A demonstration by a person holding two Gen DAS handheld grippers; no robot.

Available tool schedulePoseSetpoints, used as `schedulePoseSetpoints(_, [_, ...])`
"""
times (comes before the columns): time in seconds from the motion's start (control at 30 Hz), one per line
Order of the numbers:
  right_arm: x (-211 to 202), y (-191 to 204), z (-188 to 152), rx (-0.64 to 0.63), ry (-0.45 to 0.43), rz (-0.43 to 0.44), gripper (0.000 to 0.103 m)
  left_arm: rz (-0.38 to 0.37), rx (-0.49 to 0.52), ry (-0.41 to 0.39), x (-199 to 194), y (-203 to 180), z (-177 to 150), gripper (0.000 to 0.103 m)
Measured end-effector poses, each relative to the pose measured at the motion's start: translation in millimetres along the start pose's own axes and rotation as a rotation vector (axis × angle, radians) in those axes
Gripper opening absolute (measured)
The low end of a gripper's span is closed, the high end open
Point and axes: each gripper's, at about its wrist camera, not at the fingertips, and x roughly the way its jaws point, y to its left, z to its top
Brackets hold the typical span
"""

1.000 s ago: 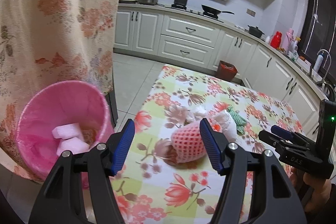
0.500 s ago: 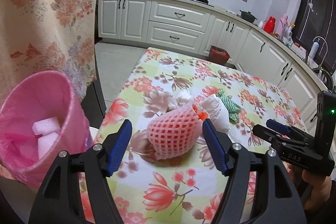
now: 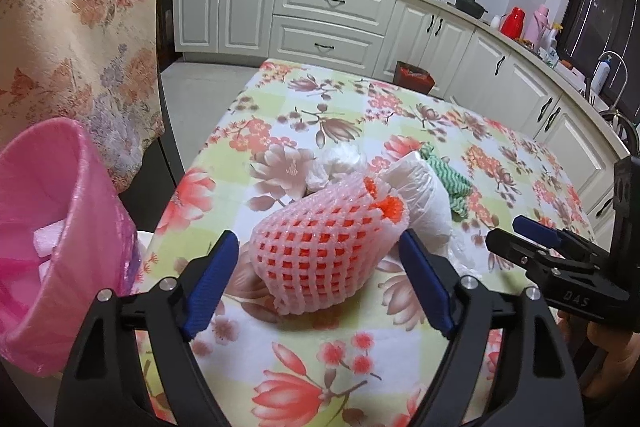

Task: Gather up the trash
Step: 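Grasp the pink foam net with the left tool and lift it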

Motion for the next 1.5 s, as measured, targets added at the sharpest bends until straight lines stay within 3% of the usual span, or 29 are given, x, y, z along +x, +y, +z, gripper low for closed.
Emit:
schedulePoseSetpoints(0.37, [18, 0, 5, -0.004, 0.026, -0.001, 0.076, -0.013, -0.011, 0.045, 31, 7, 1, 0.079])
schedulePoseSetpoints(0.63, [27, 0, 9, -0.009, 0.039, 0.001, 0.076, -0.026, -0.006, 0.062, 41, 7, 2, 0.070])
schedulePoseSetpoints(0.8, [30, 6, 9, -0.020, 0.043, 0.012, 0.076, -0.028, 0.016, 0.075, 44, 5, 2, 0.049])
schedulePoseSetpoints(1.0, [32, 10, 11, -0.028, 0.042, 0.018, 0.076, -0.034, 0.011, 0.065, 42, 8, 3, 0.038])
schedulePoseSetpoints(1.5, [49, 38, 20, -0.092, 0.058, 0.041, 0.076, -0.037, -0.017, 0.003, 14, 18, 13, 0.036])
